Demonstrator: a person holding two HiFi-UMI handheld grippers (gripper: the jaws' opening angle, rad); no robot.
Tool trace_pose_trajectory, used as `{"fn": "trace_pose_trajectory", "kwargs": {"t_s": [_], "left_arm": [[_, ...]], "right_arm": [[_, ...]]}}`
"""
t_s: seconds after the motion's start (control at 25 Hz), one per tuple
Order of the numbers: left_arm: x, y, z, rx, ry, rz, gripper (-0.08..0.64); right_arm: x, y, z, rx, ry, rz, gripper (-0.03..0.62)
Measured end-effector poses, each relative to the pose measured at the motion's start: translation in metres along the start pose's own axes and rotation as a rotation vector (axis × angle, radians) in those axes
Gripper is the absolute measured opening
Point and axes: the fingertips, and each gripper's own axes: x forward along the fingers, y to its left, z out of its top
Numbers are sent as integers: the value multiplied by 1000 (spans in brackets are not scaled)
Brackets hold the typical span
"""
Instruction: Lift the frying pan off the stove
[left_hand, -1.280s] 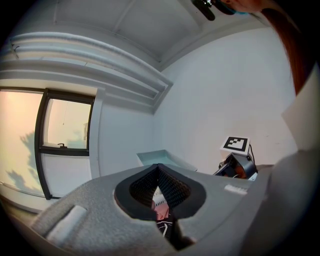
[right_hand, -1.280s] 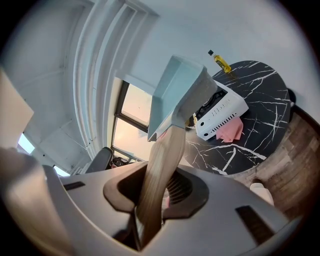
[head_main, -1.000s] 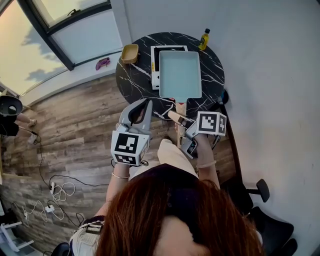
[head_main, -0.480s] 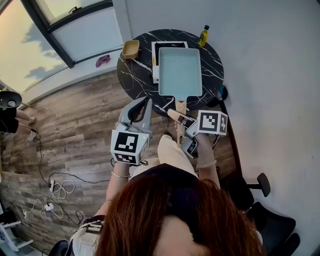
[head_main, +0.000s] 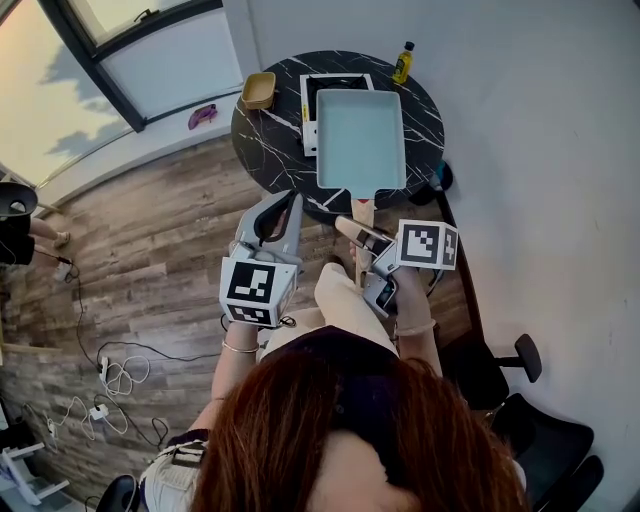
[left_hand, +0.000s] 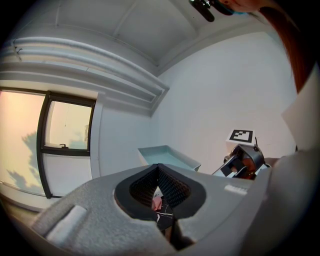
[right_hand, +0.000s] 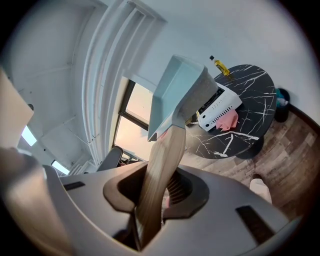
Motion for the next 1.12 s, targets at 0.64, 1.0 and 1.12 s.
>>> {"fn": "trace_pose_trajectory", "kwargs": {"t_s": [0.64, 1.0, 1.12], "left_arm": [[-12, -9, 3, -11, -15, -17, 12], [-10, -10, 7, 0, -19, -18, 12], [-9, -11, 10, 3, -24, -14, 12]], "right_arm": [[-13, 12, -15, -22, 0, -10, 100], [-16, 13, -20, -17, -2, -8, 101], [-19, 13, -20, -21, 0, -11, 101]]}}
